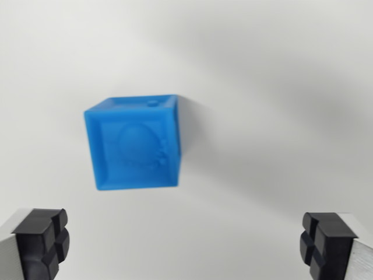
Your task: Stack cube
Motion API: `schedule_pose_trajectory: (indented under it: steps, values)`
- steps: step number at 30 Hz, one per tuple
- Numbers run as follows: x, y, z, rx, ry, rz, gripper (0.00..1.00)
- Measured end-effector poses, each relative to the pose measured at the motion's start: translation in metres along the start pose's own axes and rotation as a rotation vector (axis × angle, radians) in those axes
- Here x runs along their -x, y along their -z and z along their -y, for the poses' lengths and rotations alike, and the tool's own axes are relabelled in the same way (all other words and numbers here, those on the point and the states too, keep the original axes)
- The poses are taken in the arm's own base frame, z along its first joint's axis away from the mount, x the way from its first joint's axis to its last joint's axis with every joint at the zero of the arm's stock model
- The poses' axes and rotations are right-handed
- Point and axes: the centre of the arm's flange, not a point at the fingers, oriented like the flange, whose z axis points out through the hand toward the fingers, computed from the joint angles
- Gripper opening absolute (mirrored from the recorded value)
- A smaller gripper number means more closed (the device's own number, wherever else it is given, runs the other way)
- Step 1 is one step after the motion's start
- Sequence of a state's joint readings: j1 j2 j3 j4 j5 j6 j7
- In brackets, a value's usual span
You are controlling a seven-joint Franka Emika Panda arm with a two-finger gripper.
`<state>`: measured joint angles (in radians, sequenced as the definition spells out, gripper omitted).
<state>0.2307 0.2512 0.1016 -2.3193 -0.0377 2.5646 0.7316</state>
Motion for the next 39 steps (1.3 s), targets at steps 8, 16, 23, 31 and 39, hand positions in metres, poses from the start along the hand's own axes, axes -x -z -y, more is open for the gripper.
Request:
schedule_pose_trajectory:
  steps: [8,16,23,31,39]
  values:
    - [0.018,-0.021,0.020,0.002,0.059,-0.001,1.00]
    - [0.022,-0.052,0.022,0.002,0.069,0.001,1.00]
    - [0.022,-0.080,0.022,0.003,0.069,0.002,1.00]
    - [0.021,-0.105,0.022,0.002,0.068,0.001,1.00]
    - [0.021,-0.118,0.022,0.003,0.068,0.001,1.00]
